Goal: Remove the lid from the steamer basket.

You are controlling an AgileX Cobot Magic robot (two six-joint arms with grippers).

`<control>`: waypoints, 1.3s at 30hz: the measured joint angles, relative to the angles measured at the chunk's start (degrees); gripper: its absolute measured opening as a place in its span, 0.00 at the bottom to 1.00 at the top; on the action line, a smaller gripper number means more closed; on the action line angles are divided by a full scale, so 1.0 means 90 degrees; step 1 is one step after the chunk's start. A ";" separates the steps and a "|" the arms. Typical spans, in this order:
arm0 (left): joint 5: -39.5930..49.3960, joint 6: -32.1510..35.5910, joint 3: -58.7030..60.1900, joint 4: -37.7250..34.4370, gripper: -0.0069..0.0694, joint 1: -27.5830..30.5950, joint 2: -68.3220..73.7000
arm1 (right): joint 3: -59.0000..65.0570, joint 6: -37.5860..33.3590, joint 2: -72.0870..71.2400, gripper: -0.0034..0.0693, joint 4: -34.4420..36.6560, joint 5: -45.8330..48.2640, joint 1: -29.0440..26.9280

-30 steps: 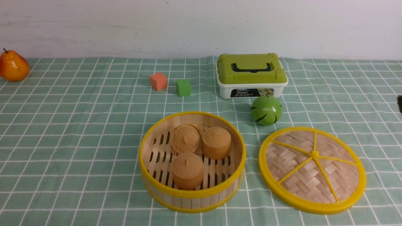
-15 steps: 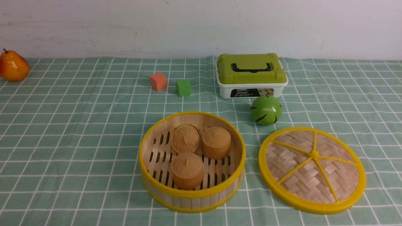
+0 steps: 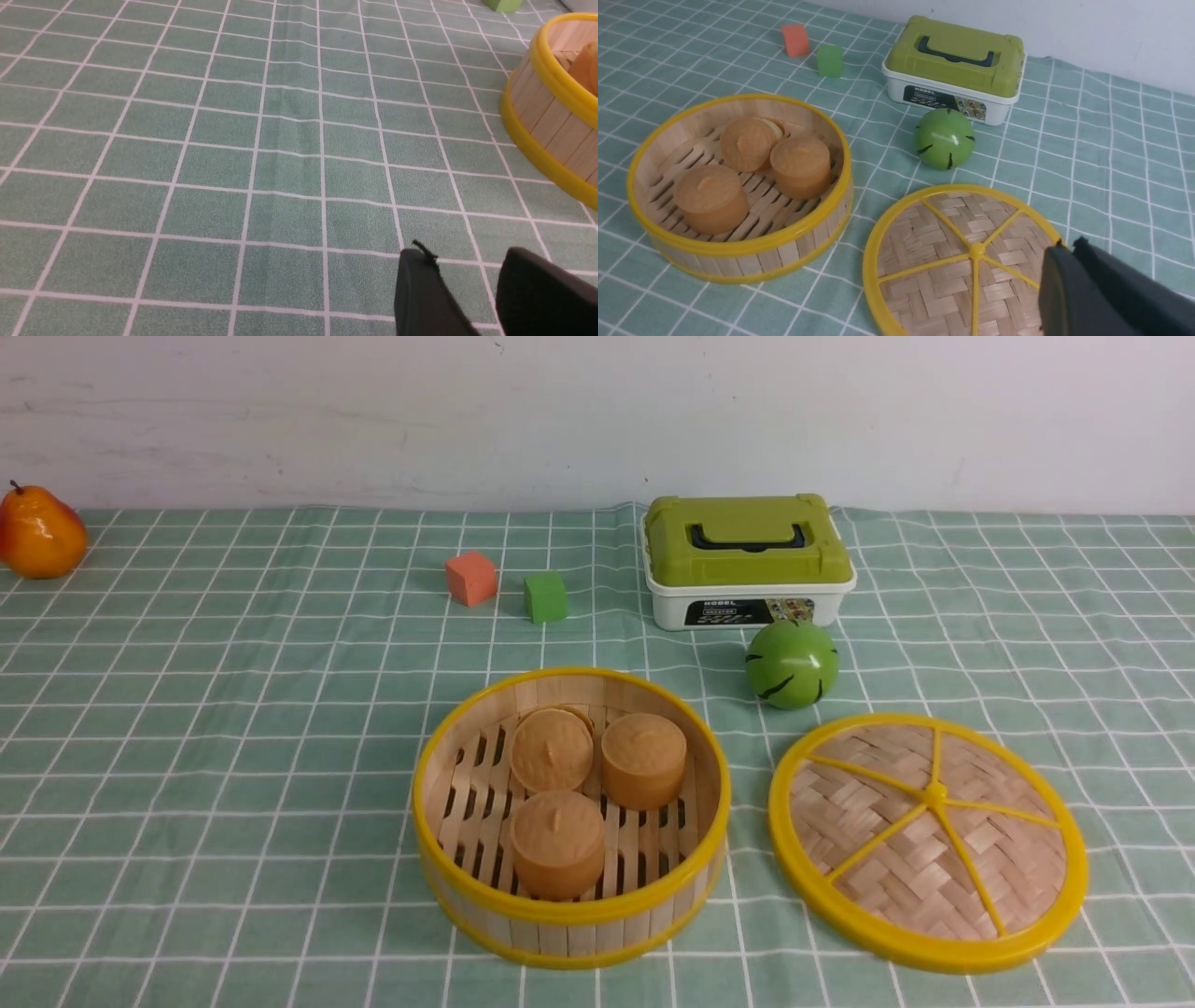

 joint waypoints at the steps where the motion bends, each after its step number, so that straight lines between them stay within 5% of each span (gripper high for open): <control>1: 0.0000 0.0000 0.0000 0.0000 0.40 0.0000 0.0000 | 0.0000 0.0000 -0.0007 0.04 -0.0199 -0.0026 0.0112; 10: 0.0000 0.0000 0.0000 0.0000 0.40 0.0000 0.0000 | 0.0610 0.0014 -0.0386 0.04 -0.0886 -0.0326 0.0076; 19: 0.0000 0.0000 0.0000 0.0000 0.40 0.0000 0.0000 | 0.3745 0.1574 -0.3052 0.04 -0.1051 -0.1711 -0.1758; 23: 0.0000 0.0000 0.0000 0.0000 0.40 0.0000 0.0000 | 0.4621 0.1908 -0.3749 0.04 -0.1058 -0.1774 -0.2119; 39: 0.0051 0.0000 0.0000 0.0000 0.40 0.0000 0.0000 | 0.5022 0.2029 -0.3955 0.04 -0.1023 -0.1534 -0.2020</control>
